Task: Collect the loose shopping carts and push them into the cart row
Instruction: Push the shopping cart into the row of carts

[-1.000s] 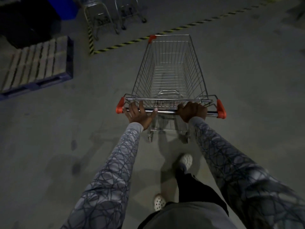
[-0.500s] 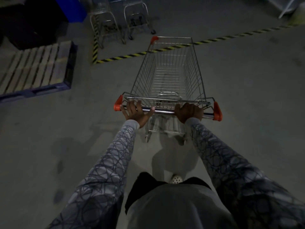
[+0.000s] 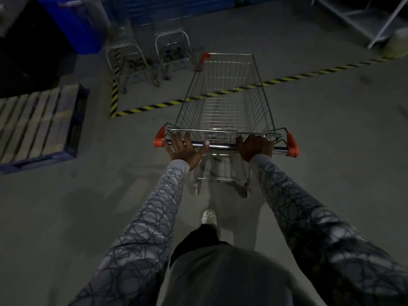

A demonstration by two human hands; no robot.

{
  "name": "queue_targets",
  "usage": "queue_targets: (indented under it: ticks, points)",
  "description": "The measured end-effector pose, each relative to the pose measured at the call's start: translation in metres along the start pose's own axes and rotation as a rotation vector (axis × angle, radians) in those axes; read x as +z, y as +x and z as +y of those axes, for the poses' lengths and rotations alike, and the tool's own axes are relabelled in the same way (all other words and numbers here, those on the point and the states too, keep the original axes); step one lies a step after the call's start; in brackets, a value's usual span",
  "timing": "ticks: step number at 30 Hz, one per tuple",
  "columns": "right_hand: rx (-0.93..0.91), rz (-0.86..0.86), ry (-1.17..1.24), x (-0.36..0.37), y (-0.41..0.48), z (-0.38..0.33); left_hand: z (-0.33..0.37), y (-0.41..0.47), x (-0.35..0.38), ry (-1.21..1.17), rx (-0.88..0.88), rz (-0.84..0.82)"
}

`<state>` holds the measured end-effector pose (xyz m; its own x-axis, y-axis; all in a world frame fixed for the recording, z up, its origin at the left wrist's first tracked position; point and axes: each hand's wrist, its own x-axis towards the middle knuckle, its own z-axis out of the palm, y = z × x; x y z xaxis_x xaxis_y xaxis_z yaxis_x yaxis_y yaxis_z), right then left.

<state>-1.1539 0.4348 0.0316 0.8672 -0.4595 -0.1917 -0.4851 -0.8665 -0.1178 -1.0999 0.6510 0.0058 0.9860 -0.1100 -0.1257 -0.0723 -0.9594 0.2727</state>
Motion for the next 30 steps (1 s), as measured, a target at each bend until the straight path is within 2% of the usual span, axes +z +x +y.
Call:
queue_targets:
  ticks: [8,13,18,30]
  points:
    - [0.01,-0.108,-0.058,-0.039,0.169,-0.038,0.036,0.181,-0.021,0.027,0.039,-0.077]
    - [0.064,-0.115,-0.037,-0.057,0.27,-0.057,0.057,0.279,-0.019,0.016,0.078,0.008]
    - [0.063,-0.11,-0.021,-0.08,0.381,-0.072,0.095,0.387,-0.023,0.008,0.072,0.025]
    - [-0.086,-0.182,-0.091,-0.154,0.612,-0.112,0.168,0.628,-0.038,0.063,-0.005,-0.001]
